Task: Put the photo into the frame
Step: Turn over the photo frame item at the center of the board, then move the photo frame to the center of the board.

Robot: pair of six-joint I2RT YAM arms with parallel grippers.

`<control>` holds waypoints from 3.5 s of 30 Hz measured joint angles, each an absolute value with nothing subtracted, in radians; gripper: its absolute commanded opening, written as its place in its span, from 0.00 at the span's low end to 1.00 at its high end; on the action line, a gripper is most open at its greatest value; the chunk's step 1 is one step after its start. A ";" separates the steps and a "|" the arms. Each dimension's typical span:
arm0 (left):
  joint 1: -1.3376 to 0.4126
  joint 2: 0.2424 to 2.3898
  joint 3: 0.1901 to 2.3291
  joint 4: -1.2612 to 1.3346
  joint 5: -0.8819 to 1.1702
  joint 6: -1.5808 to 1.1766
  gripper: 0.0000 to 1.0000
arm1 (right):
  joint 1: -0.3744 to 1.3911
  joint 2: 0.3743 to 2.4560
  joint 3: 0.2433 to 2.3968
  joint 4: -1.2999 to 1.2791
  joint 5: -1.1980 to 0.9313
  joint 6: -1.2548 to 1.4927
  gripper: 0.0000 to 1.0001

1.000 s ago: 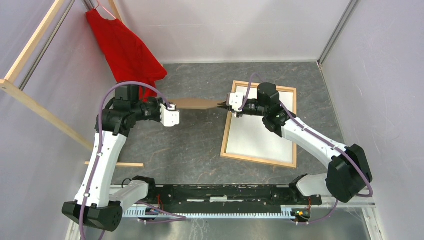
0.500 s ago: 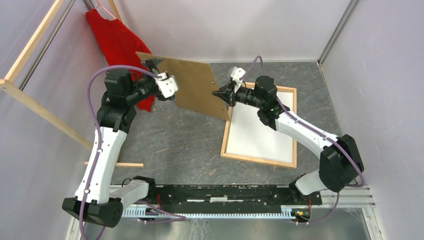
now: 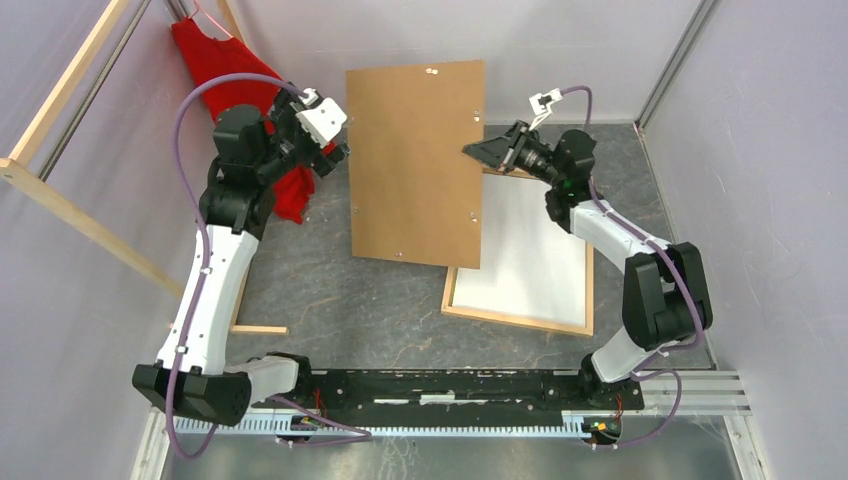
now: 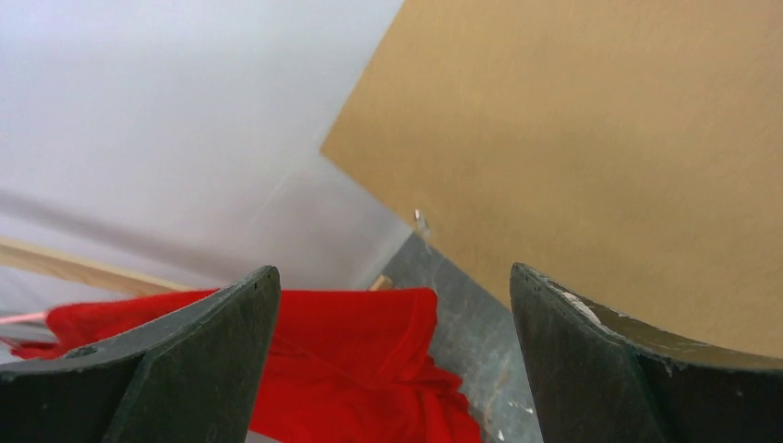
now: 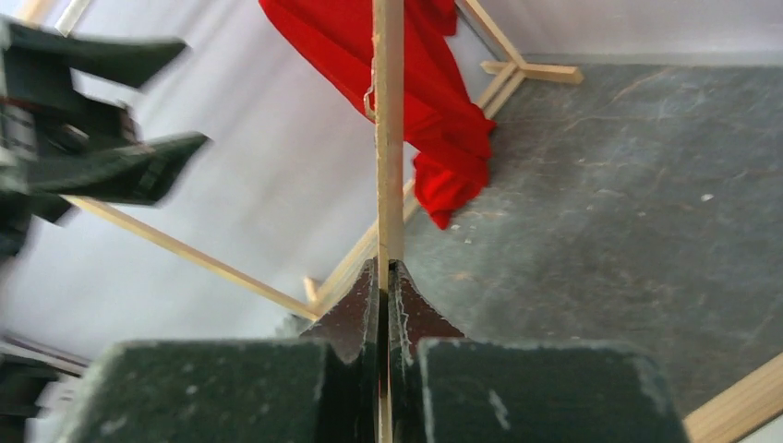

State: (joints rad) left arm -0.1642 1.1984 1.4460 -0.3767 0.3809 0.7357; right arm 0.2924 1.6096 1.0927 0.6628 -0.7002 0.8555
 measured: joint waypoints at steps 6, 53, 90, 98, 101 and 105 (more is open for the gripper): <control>-0.152 1.237 1.413 -0.414 0.337 0.722 1.00 | 0.161 1.608 1.016 0.780 -0.807 1.137 0.00; -0.421 1.890 1.254 -0.136 0.506 0.553 0.95 | -0.403 1.299 0.928 -0.218 -0.966 0.741 0.00; -0.553 2.197 1.526 -0.090 0.442 0.191 0.66 | -0.367 1.011 0.793 -0.394 -0.830 0.650 0.00; -0.555 2.186 1.512 -0.086 0.422 0.191 0.61 | -0.356 1.013 0.749 -0.331 -0.840 0.679 0.00; -0.548 2.171 1.491 -0.077 0.399 0.192 0.60 | -0.353 1.016 0.730 -0.307 -0.845 0.688 0.00; -0.525 2.140 1.452 -0.075 0.378 0.202 0.60 | -0.341 1.028 0.707 -0.261 -0.858 0.710 0.00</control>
